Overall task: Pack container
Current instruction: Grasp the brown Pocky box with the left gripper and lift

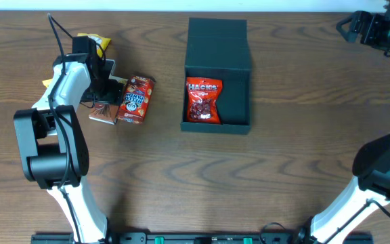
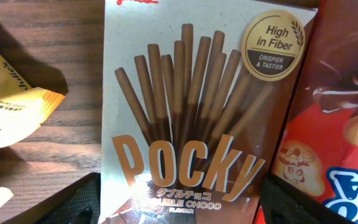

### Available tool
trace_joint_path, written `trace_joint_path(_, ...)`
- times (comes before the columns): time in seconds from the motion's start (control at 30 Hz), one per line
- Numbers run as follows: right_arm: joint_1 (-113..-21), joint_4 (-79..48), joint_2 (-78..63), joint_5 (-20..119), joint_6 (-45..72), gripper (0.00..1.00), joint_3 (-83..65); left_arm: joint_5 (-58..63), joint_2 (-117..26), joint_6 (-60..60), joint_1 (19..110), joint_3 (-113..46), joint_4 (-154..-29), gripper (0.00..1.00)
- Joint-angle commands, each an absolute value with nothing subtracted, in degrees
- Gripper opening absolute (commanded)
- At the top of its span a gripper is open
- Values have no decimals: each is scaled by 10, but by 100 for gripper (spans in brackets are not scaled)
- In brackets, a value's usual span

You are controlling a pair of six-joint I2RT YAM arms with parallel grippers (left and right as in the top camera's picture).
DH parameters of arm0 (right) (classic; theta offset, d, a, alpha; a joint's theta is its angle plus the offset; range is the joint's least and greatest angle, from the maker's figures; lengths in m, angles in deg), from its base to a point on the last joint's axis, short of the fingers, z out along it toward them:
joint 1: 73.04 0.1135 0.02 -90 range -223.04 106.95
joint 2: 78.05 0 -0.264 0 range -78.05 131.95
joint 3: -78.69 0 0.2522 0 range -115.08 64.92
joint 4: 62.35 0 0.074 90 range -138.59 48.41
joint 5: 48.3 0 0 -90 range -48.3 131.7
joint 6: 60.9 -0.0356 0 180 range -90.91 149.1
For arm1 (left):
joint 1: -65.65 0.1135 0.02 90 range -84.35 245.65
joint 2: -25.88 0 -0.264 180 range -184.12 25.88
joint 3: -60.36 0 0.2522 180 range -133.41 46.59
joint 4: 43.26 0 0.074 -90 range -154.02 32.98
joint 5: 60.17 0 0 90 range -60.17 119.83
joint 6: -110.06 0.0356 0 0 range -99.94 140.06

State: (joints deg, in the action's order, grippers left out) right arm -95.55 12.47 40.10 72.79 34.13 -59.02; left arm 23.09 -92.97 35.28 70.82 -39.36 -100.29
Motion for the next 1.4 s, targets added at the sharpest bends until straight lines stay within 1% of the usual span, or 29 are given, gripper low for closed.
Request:
trace_joint_path(0.0,-948,124,399,732,339,99,-589,227,-939,371,705,-395,-1008,81)
trace_joint_path(0.27,-947,123,399,732,338,99,-589,224,-932,379,693,-397,-1018,82)
trace_joint_path(0.37,-947,123,399,732,338,99,-589,223,-927,390,688,-403,-1018,85)
trace_joint_path(0.77,-947,125,399,732,339,99,-589,228,-932,402,685,-401,-1032,90)
trace_joint_path(1.03,-947,126,399,732,339,99,-589,227,-955,378,685,-401,-1023,88)
trace_joint_path(1.1,-947,126,399,732,339,99,-589,228,-956,378,685,-401,-1019,86)
trace_joint_path(1.37,-947,127,399,732,339,99,-589,243,-966,375,685,-401,-1016,84)
